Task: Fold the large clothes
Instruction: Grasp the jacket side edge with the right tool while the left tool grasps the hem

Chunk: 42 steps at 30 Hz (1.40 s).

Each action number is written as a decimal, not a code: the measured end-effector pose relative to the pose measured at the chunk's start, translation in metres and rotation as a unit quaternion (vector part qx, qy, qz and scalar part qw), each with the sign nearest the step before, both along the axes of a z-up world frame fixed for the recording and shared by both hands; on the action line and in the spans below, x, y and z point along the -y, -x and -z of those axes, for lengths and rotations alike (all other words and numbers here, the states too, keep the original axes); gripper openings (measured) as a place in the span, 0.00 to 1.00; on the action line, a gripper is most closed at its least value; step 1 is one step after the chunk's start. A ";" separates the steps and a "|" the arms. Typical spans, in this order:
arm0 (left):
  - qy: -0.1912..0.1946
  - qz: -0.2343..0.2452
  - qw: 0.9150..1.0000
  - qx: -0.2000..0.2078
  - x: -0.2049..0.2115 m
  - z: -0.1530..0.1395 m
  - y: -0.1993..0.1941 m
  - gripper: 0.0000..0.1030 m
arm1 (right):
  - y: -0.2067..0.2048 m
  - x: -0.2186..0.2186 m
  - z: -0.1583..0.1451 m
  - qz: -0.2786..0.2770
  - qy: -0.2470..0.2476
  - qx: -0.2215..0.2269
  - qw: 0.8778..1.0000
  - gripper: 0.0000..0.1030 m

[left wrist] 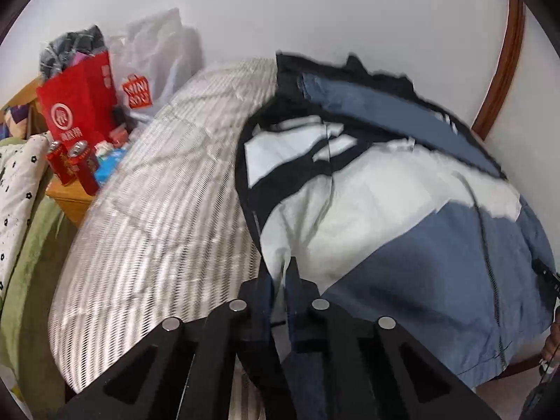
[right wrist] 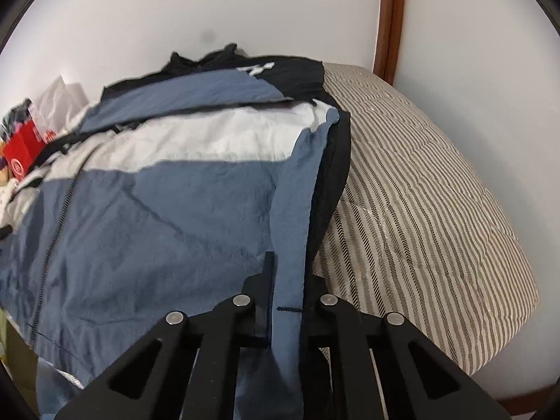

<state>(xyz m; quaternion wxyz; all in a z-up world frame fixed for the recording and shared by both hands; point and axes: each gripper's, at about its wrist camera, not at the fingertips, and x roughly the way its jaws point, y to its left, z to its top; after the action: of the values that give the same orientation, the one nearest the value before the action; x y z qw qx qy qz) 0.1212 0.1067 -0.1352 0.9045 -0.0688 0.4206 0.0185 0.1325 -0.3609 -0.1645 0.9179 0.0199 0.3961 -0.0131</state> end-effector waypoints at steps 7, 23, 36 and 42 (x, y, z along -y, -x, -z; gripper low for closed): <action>0.021 0.014 0.998 0.060 -0.007 -0.043 0.043 0.05 | 0.037 0.011 -0.049 -0.024 -0.036 0.072 0.996 0.06; 0.042 0.022 0.986 0.160 -0.019 -0.113 0.082 0.05 | 0.091 0.051 -0.135 -0.015 -0.069 0.174 0.982 0.06; 0.026 -0.001 0.987 0.156 -0.011 -0.113 0.013 0.05 | 0.013 0.050 -0.144 0.005 -0.084 0.173 0.981 0.06; 0.045 -0.011 0.991 0.127 -0.010 -0.103 -0.029 0.05 | -0.035 0.049 -0.132 0.013 -0.090 0.156 0.984 0.06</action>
<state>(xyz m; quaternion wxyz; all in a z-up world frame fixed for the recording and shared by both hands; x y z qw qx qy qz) 0.1506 0.1171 -0.0317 0.9462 -0.1162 0.3019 0.0003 0.1674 -0.4100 -0.0325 0.9626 0.1097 0.2473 0.0145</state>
